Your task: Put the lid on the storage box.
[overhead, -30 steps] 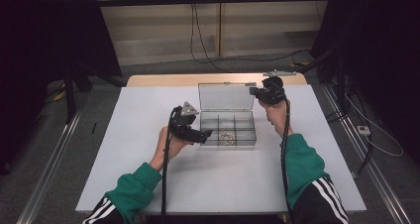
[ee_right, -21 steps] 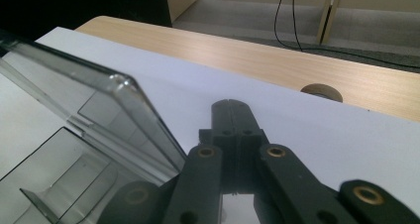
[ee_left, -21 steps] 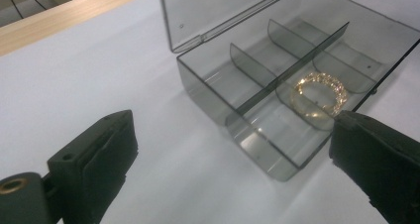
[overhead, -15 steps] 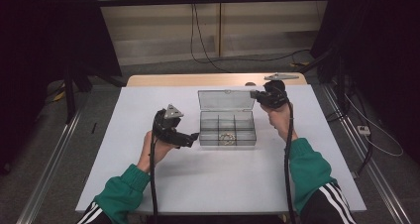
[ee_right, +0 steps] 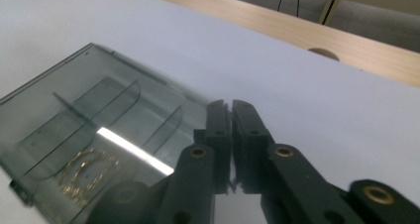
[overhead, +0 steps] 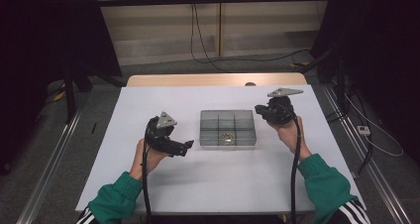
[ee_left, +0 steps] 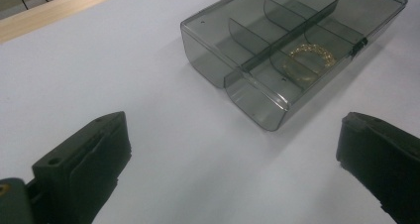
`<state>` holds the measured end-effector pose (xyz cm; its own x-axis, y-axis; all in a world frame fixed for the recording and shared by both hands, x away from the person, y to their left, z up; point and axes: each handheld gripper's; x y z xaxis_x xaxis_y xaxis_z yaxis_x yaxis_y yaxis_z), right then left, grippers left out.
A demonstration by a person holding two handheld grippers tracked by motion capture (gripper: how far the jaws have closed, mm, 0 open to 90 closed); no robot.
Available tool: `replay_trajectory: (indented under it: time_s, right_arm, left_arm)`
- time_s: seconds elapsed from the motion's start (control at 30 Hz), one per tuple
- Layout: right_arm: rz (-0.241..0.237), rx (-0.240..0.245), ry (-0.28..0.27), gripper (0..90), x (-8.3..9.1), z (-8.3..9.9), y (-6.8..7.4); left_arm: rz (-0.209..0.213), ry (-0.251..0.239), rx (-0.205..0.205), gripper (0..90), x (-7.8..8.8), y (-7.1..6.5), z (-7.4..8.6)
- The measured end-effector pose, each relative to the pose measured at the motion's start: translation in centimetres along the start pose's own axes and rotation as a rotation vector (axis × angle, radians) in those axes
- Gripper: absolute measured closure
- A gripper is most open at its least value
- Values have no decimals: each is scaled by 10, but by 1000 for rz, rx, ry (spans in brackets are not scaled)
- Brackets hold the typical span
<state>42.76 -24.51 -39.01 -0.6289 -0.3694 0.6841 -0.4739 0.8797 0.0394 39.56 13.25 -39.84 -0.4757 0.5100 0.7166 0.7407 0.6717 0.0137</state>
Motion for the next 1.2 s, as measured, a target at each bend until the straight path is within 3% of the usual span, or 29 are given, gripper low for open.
replay_trajectory:
  time_s: [0.27,0.5,0.73,0.93,1.2]
  right_arm:
    - [-39,18,24,591,17,18,14]
    - [-59,33,44,329,28,33,25]
    - [-79,38,55,142,41,48,31]
    - [-105,49,55,43,54,59,39]
    - [-112,57,39,0,68,72,48]
  left_arm:
    - [-33,3,-15,0,10,-6,10]
    - [-26,-1,-25,0,18,-9,20]
    - [-21,-4,-41,0,26,-13,28]
    - [-14,-11,-50,0,33,-18,35]
    - [-11,-20,-54,0,41,-21,47]
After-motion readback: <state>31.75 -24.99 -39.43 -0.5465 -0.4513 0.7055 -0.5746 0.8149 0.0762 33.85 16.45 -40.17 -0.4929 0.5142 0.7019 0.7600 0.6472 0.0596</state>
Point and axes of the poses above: each handheld gripper's, and its own axes: x roughly backward along the jaws, z roughly out of its underside, y roughly to its left, and after that the axes turned 7 degrees about y, right-handed
